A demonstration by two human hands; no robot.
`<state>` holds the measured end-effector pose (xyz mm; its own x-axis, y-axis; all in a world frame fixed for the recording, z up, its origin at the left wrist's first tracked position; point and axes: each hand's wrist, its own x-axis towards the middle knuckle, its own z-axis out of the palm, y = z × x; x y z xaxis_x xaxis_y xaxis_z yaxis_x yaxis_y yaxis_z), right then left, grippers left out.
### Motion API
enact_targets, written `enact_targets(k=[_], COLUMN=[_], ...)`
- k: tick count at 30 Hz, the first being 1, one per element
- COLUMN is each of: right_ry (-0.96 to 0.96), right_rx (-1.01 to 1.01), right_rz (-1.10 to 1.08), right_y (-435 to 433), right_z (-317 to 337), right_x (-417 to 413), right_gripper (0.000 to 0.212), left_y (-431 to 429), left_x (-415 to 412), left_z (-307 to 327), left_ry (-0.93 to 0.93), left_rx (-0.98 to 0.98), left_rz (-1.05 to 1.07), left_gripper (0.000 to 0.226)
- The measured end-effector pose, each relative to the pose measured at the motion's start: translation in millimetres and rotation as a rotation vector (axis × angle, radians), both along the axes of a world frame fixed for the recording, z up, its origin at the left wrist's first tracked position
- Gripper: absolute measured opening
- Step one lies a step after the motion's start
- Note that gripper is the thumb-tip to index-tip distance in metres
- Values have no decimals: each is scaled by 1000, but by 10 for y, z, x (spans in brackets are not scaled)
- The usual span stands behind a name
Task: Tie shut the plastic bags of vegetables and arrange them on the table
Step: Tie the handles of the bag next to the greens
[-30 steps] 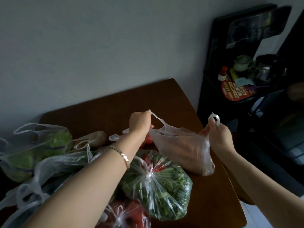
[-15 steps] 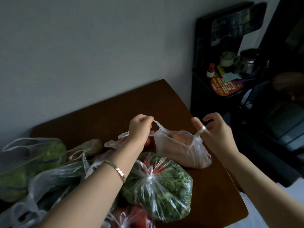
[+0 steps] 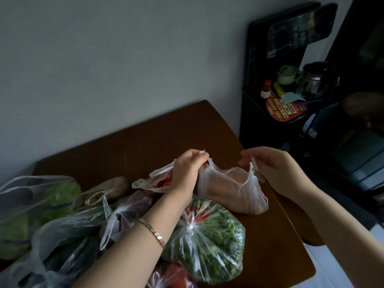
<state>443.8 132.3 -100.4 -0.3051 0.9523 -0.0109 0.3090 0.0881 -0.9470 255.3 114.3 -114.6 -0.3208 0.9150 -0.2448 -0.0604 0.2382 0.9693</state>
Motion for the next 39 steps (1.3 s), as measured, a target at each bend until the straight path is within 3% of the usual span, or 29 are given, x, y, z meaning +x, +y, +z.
enact_targets(k=[3, 6, 9, 12, 14, 16, 18, 20, 23, 27, 31, 35, 39], right_ry=[-116, -490, -646, -486, -390, -247, -153, -5, 178, 304, 274, 280, 313], right_rx=[26, 159, 287, 549, 589, 411, 115, -57, -251, -424, -416, -494, -449], right_rz=[112, 313, 244, -53, -197, -377, -458, -408, -148, -82, -158, -193, -157], right_y=[2, 81, 206, 304, 320, 314, 321, 303, 247, 241, 245, 227, 112], right_z=[67, 96, 48, -42, -117, -166, -150, -144, -173, -285, -390, -513, -552], right_x=[71, 149, 242, 340, 323, 277, 222, 173, 59, -79, -119, -129, -209], right_gripper=[32, 36, 40, 33, 23, 15, 27, 32, 32, 51, 46, 19, 21], left_y=[15, 16, 12, 30, 48, 70, 106, 149, 178, 92, 29, 5, 30], left_x=[14, 9, -7, -8, -16, -5, 9, 49, 106, 176, 260, 324, 356], left_z=[7, 10, -3, -43, -88, -85, -53, 14, 45, -85, -244, -333, -340], left_ry=[-20, 25, 200, 393, 469, 489, 459, 350, 104, 99, 169, -4, -173], left_rx=[25, 44, 28, 35, 41, 36, 41, 33, 62, 135, 119, -26, -163], left_rz=[-3, -1, 30, 44, 78, 129, 153, 128, -35, -167, -225, -218, -130], left_gripper=[13, 15, 24, 28, 25, 17, 17, 17, 24, 20, 27, 23, 20])
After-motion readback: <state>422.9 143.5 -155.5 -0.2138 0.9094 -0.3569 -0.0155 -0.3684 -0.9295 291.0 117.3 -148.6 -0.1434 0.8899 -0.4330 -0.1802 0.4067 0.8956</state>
